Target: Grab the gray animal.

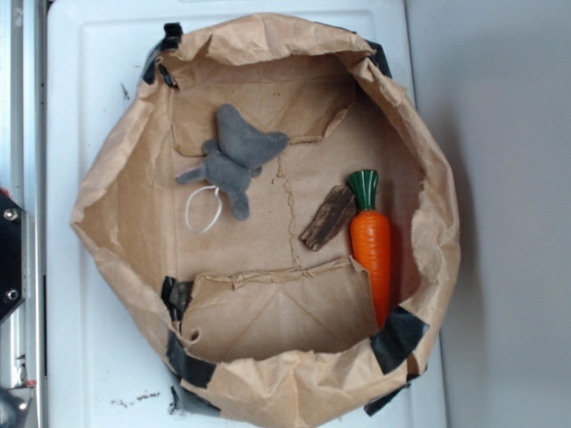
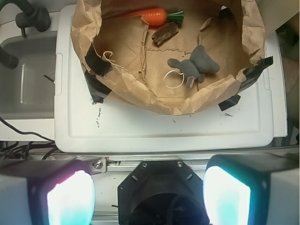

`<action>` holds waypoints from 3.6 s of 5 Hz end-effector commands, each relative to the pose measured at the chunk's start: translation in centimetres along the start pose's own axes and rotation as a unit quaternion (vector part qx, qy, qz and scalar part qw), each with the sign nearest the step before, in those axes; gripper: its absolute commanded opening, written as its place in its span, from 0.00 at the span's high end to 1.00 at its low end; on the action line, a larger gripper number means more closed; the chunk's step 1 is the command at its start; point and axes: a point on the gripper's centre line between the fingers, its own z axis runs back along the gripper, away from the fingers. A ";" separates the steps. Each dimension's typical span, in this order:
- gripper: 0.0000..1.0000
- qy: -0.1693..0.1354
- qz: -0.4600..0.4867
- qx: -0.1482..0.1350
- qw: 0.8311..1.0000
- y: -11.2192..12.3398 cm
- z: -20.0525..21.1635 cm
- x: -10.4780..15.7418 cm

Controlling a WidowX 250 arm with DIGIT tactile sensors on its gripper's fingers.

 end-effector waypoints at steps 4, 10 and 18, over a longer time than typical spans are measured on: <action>0.00 -0.047 0.176 0.012 0.983 2.1 -3.0 12.2; 0.00 -0.028 0.338 0.003 0.941 6.0 -10.6 12.7; 0.00 -0.050 0.362 0.076 0.928 9.2 -20.3 12.0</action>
